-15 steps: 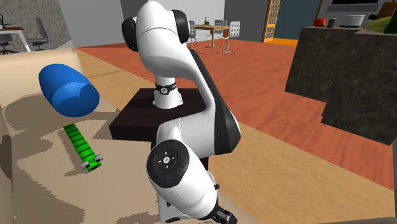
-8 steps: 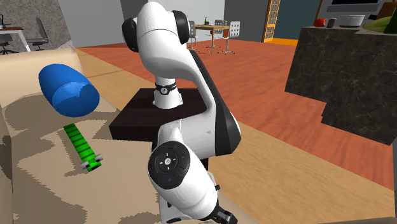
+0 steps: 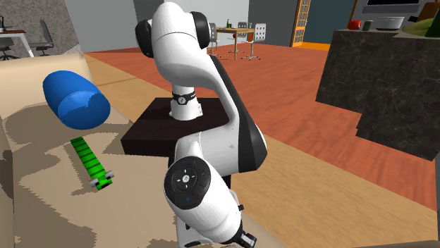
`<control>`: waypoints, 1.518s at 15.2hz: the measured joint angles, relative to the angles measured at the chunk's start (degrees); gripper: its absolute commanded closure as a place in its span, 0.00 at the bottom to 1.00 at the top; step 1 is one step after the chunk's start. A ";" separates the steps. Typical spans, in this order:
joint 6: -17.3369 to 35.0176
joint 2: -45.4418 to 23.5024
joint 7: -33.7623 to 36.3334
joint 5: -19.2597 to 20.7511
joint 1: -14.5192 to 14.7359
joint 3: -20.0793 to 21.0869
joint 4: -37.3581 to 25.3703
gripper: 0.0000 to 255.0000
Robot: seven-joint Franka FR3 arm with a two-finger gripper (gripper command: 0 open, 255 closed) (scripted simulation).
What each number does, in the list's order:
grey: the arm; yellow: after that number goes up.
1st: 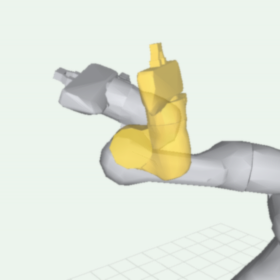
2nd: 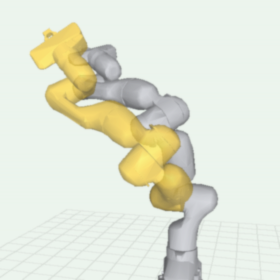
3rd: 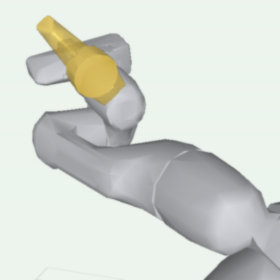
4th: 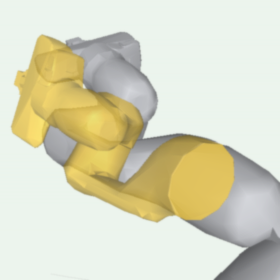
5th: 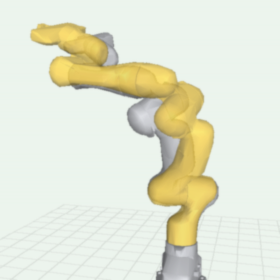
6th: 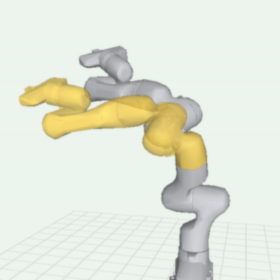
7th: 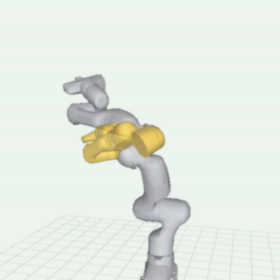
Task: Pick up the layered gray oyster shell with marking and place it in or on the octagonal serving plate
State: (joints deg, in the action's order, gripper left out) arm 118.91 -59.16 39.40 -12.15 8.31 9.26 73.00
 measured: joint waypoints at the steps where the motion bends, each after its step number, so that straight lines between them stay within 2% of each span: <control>1: 0.00 0.00 0.00 0.00 0.00 0.00 0.00 1.00; 2: 0.00 0.00 0.00 0.00 0.00 0.00 0.00 0.00; 3: 0.00 0.00 0.00 0.00 0.00 0.00 0.00 0.00; 6: 4.31 0.60 9.68 5.36 6.95 -6.57 0.05 0.00; 8: 5.70 0.20 12.01 6.47 8.41 -7.94 0.10 0.00; 14: 8.41 -2.77 12.74 6.78 9.02 -8.37 -0.42 0.00; 20: 8.66 -2.99 12.74 6.77 9.03 -8.37 -0.42 0.00; 21: 8.66 -2.99 12.74 6.77 9.03 -8.37 -0.42 1.00; 23: 8.67 -2.96 12.74 6.77 9.04 -8.36 -0.44 1.00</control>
State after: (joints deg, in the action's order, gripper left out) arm 127.58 -62.12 52.15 -5.38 17.35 0.90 72.56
